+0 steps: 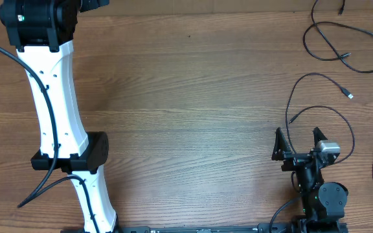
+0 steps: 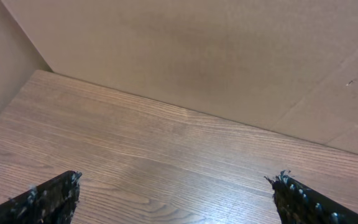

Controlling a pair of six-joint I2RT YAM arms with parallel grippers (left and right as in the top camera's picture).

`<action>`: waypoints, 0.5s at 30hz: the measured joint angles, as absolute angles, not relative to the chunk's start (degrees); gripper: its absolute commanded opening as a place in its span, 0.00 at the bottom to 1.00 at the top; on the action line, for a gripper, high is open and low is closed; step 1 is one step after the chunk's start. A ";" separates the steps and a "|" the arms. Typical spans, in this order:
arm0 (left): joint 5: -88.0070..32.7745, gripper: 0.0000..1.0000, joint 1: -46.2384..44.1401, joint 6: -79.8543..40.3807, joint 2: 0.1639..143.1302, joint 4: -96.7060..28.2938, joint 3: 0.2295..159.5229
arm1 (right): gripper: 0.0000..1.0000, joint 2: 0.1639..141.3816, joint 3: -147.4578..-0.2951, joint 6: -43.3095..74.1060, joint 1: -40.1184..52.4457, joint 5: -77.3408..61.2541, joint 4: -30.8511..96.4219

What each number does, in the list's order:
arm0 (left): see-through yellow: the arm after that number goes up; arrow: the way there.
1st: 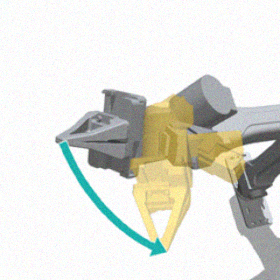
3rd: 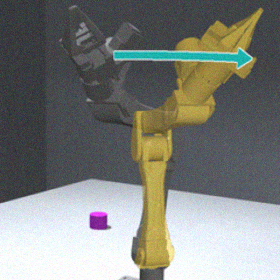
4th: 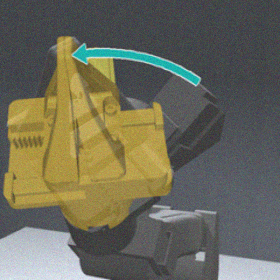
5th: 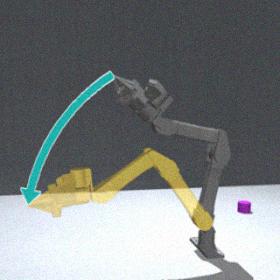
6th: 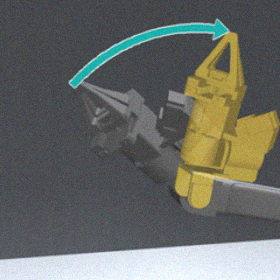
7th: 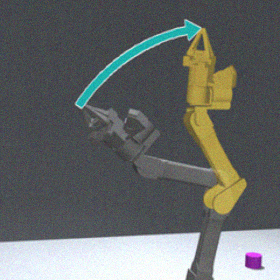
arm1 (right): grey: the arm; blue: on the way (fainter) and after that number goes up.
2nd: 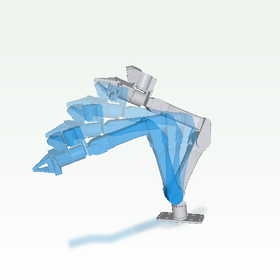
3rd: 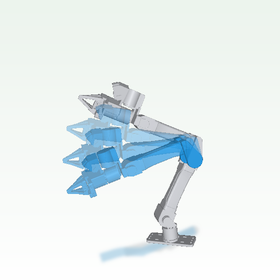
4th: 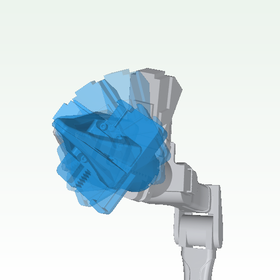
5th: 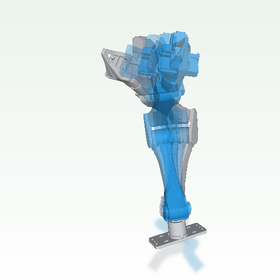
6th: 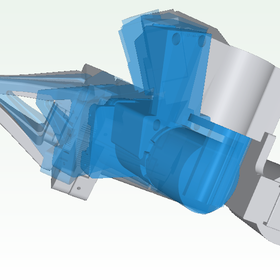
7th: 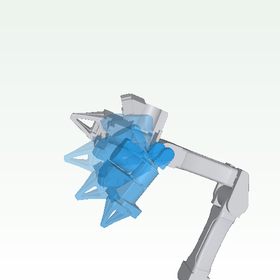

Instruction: Untangle cables

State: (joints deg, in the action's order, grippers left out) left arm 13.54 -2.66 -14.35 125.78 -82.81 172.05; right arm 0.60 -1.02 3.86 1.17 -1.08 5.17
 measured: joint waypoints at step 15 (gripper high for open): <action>13.54 1.00 -2.66 -14.35 125.75 -82.81 172.05 | 1.00 0.60 -1.02 -1.37 1.17 -1.08 5.17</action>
